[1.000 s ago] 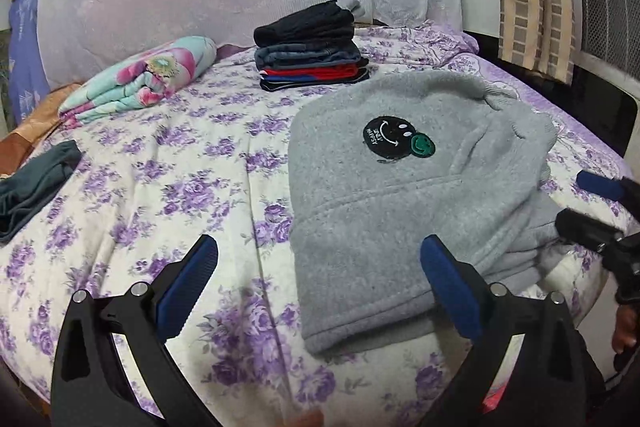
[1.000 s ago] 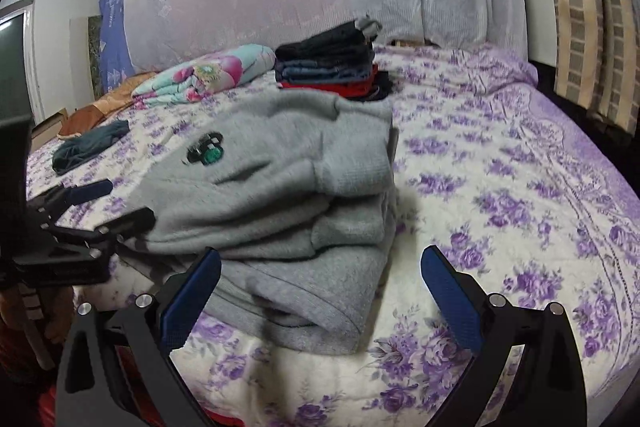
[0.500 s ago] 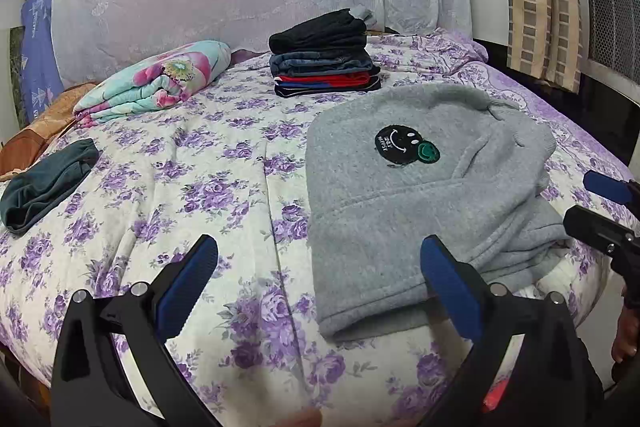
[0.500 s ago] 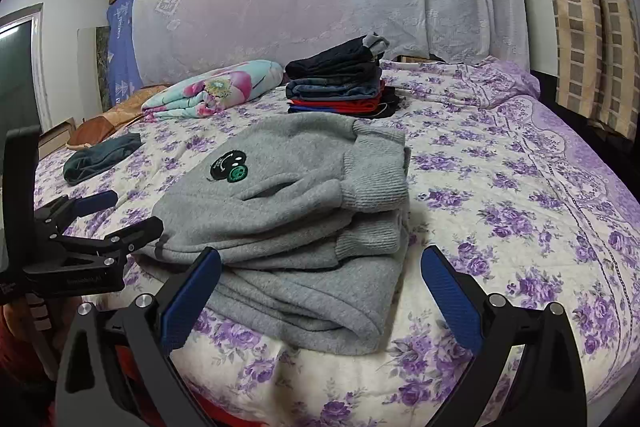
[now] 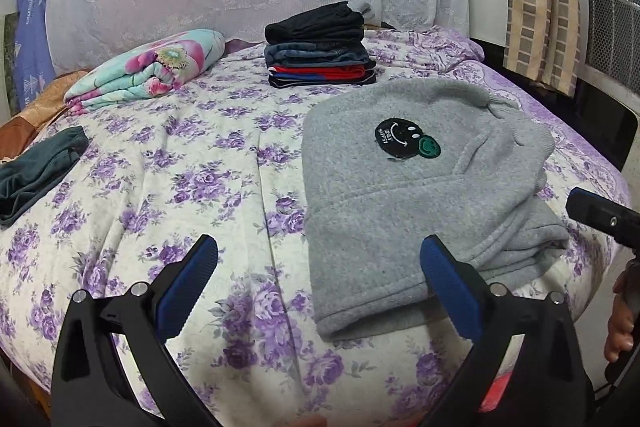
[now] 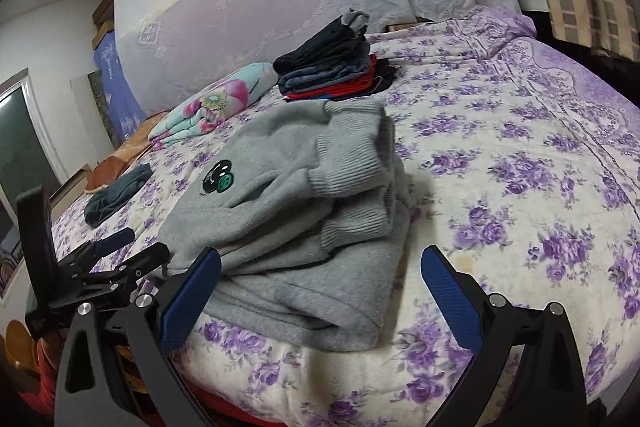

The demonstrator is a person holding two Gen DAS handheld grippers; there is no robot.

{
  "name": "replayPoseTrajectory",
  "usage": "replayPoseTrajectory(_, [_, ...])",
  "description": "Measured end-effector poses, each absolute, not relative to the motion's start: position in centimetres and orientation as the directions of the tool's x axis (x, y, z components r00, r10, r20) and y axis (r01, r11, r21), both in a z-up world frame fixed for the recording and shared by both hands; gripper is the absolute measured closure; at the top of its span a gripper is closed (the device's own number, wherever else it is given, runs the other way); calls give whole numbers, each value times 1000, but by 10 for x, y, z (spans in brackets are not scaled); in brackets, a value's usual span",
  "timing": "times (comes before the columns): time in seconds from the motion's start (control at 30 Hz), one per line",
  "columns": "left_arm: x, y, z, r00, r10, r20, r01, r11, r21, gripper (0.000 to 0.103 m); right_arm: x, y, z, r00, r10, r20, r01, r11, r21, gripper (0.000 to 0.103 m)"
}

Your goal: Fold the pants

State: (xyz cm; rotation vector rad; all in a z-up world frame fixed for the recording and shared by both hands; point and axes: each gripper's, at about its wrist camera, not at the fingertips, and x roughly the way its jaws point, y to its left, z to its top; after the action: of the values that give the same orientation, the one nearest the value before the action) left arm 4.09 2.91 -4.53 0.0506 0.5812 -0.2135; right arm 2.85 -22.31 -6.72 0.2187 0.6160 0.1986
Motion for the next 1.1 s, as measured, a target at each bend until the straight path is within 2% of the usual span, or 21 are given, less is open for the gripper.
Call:
replayPoseTrajectory(0.3, [33, 23, -44, 824, -157, -545, 203, 979, 24, 4, 25, -214, -65, 798, 219, -561, -125, 972, 201, 3])
replayPoseTrajectory(0.43, [26, 18, -44, 808, -160, -567, 206, 979, 16, 4, 17, -210, -58, 819, 215, -532, -123, 971, 204, 3])
replayPoseTrajectory(0.67, [-6, 5, -37, 833, -131, -537, 206, 975, 83, 4, -10, -195, -45, 865, 32, -501, 11, 997, 82, 3])
replayPoseTrajectory(1.1, [-42, 11, -20, 872, -117, -475, 172, 982, 73, 4, -53, -167, -30, 894, 33, -446, -44, 999, -14, 3])
